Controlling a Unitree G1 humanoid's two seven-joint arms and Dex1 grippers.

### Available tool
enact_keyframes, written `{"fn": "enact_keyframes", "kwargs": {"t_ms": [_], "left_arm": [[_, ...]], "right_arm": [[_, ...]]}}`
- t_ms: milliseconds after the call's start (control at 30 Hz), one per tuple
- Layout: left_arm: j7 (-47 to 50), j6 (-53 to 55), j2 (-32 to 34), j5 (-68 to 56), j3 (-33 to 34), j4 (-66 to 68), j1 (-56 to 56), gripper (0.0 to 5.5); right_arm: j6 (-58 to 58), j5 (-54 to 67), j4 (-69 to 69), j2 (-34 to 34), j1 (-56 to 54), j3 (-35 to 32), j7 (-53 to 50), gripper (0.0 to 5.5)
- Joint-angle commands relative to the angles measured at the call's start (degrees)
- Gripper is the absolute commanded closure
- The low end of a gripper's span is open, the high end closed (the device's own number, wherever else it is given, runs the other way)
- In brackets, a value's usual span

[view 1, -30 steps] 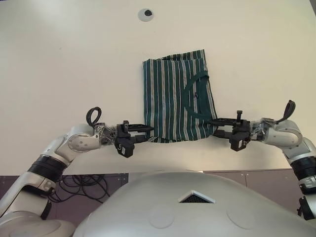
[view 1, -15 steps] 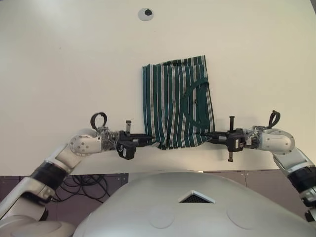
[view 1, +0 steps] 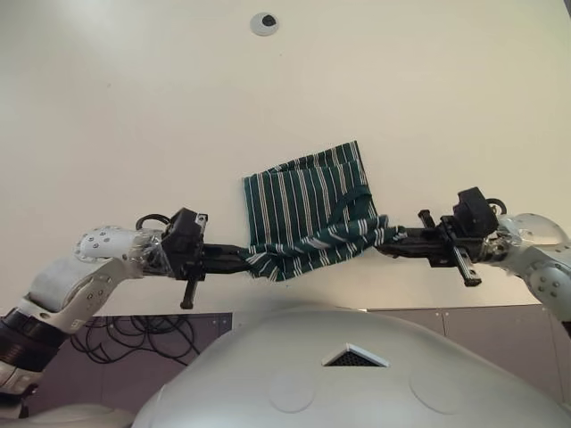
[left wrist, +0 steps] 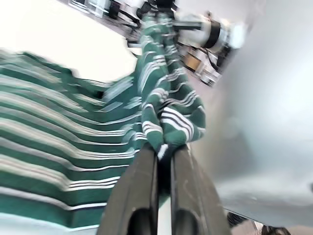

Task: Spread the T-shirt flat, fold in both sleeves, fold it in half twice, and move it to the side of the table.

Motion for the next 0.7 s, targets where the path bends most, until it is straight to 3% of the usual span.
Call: {"fn": "enact_keyframes", "kwargs": {"t_ms": [33, 333, 533, 700], "left_arm": [[3.7, 3.3, -7.5, 2.3, 4.2, 5.7, -5.3, 5.45], [7.4, 7.1, -18.6, 14.2, 8.5, 22.2, -15.0, 5.45], [16.2, 16.5, -22.8, 17.0, 14.5, 27.6, -20.3, 3.70], [22.4, 24.0, -25.4, 19.1, 17.7, 30.4, -23.6, 3.06]], "right_arm": [[3.5, -4.5, 5.5, 7.4, -6.1, -2.4, -8.1, 5.50], [7.6, -19.4, 19.9, 20.0, -17.5, -2.2, -18.4, 5.50], [7.0, -23.7, 30.7, 25.2, -23.6, -8.5, -23.5, 3.72], [-1.0, -29.0, 31.8, 28.8, -23.8, -10.7, -23.9, 2.96]]}}
